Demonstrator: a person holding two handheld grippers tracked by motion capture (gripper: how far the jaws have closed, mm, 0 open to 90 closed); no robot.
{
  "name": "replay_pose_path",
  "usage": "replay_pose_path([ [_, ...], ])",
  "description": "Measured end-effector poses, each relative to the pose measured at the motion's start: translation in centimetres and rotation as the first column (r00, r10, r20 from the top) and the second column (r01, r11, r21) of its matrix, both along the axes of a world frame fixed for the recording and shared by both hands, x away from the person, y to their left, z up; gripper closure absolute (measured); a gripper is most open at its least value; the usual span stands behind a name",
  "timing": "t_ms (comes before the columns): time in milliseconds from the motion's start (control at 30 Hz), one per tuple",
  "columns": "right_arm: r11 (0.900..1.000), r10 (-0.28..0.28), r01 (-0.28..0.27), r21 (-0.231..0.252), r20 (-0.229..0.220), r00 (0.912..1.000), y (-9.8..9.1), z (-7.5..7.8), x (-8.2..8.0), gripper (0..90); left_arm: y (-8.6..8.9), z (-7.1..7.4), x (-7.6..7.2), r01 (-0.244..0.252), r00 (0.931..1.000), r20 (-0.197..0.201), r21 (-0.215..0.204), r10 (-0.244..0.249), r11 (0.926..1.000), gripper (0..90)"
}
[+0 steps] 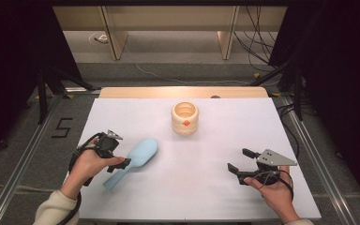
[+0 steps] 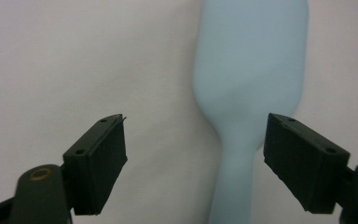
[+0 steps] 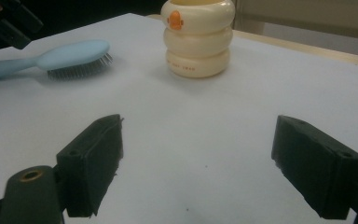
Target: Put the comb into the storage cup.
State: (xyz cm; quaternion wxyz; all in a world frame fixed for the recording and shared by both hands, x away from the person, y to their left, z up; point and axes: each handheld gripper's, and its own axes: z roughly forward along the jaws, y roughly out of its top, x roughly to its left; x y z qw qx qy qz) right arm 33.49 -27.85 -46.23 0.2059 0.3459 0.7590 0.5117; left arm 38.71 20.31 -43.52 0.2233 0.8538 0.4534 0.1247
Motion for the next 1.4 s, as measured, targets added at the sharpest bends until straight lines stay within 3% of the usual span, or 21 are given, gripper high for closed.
replay_pose_path([
  [133, 1.0, 0.0, 0.0, 0.001, -0.001, 1.0, -0.1, 0.0, 0.0, 17.4, -0.4, -0.2, 0.1, 0.054, 0.9976, -0.046, 0.033, -0.052, 0.998, 15.3],
  [233, 1.0, 0.002, -0.002, 0.0, -0.002, 1.0, -0.1, -0.1, 0.0, 17.4, -0.7, -0.3, 0.1, 0.119, 0.9912, -0.069, 0.081, -0.113, 0.9897, 15.0],
  [533, 1.0, 0.0, 0.0, -0.001, 0.0, 1.0, 0.0, 0.0, 0.0, 17.4, -1.0, -0.8, 0.8, 0.132, 0.9844, -0.132, 0.114, -0.116, 0.9846, 12.9],
  [733, 1.0, 0.001, -0.001, -0.003, 0.0, 1.0, 0.0, 0.0, 0.0, 17.4, -1.3, -1.3, 0.9, 0.141, 0.9817, -0.144, 0.111, -0.125, 0.9837, 15.6],
  [1000, 1.0, 0.003, -0.003, -0.003, 0.001, 1.0, 0.0, -0.1, 0.0, 17.4, -1.6, -1.8, 1.3, 0.142, 0.973, -0.196, 0.098, -0.121, 0.985, 19.8],
  [1400, 1.0, 0.005, -0.005, -0.006, -0.002, 1.0, 0.0, -0.1, 0.0, 17.4, -1.8, -2.5, 1.6, 0.131, 0.9621, -0.254, 0.112, -0.099, 0.985, 26.4],
])
